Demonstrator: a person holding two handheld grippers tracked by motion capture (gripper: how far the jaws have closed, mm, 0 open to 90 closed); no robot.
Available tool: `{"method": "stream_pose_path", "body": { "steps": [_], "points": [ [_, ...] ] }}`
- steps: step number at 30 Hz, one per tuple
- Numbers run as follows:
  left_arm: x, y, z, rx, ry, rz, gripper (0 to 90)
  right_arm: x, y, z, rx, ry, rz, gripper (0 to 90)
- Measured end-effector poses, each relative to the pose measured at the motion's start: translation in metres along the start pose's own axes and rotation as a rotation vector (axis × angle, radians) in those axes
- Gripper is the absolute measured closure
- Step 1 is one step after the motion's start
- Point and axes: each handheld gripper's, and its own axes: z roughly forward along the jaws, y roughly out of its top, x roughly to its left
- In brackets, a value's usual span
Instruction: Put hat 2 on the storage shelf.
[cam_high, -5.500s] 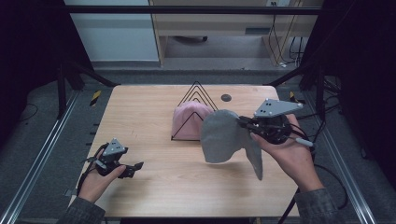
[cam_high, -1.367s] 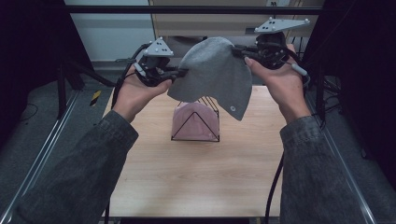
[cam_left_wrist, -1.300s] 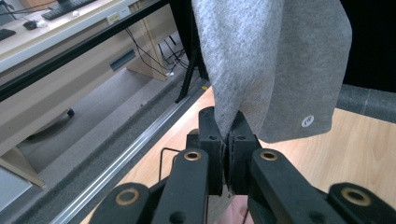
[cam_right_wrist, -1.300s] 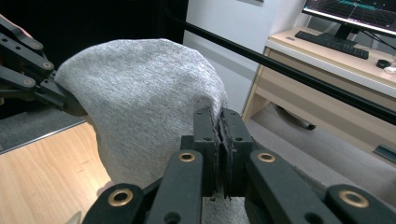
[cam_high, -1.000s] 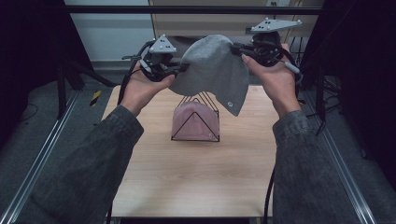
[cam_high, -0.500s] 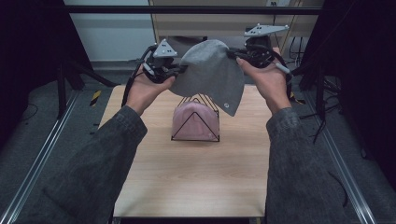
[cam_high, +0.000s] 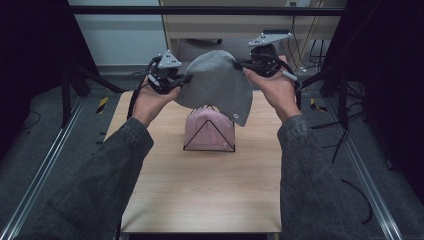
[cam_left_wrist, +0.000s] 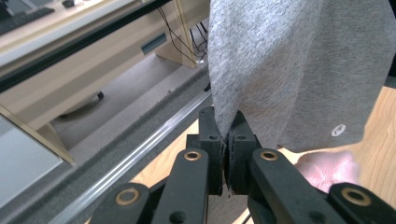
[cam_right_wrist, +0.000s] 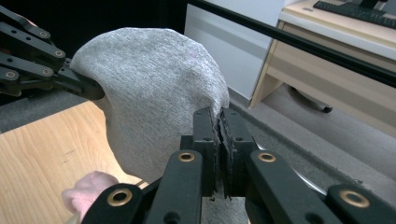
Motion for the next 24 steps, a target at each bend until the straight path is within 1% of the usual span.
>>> {"method": "stream_pose_path", "body": {
  "steps": [1,2,3,8,9,11,12,15,16,17,19,21,22,24],
  "points": [
    [0.000,-0.002,0.001,0.010,0.002,0.004,87.3,0.000,-0.001,0.002,0.006,0.001,0.000,86.2],
    [0.000,-0.006,0.004,0.014,-0.004,-0.009,87.3,0.000,-0.004,0.006,0.022,0.003,-0.004,86.2],
    [0.000,-0.006,0.004,0.014,-0.004,-0.009,87.3,0.000,-0.004,0.006,0.022,0.003,-0.004,86.2],
    [0.001,-0.019,0.010,0.041,-0.017,-0.019,87.3,0.002,-0.016,0.017,0.043,0.019,0.016,86.3],
    [0.001,-0.021,0.010,0.036,-0.019,-0.028,87.3,0.003,-0.017,0.018,0.044,0.024,0.020,86.3],
    [0.002,-0.023,0.010,0.044,-0.022,-0.024,87.3,0.003,-0.019,0.020,0.045,0.025,0.017,86.3],
    [0.003,-0.027,0.011,0.038,-0.025,-0.037,87.2,0.004,-0.023,0.022,0.055,0.029,0.020,86.3],
    [0.003,-0.030,0.012,0.038,-0.034,-0.044,87.3,0.005,-0.027,0.025,0.056,0.032,0.025,86.3],
    [0.003,-0.031,0.012,0.048,-0.036,-0.034,87.3,0.005,-0.031,0.027,0.060,0.034,0.037,86.3],
    [0.002,-0.033,0.012,0.053,-0.038,-0.029,87.3,0.006,-0.033,0.029,0.060,0.035,0.034,86.2],
    [0.003,-0.037,0.015,0.053,-0.046,-0.039,87.3,0.006,-0.036,0.032,0.069,0.036,0.035,86.2],
    [0.003,-0.039,0.016,0.062,-0.047,-0.033,87.3,0.007,-0.038,0.035,0.080,0.037,0.036,86.3],
    [0.003,-0.044,0.019,0.061,-0.049,-0.048,87.2,0.007,-0.040,0.036,0.083,0.039,0.038,86.3],
    [0.003,-0.049,0.023,0.073,-0.053,-0.054,87.2,0.008,-0.042,0.039,0.093,0.041,0.042,86.3]
  ]
}}
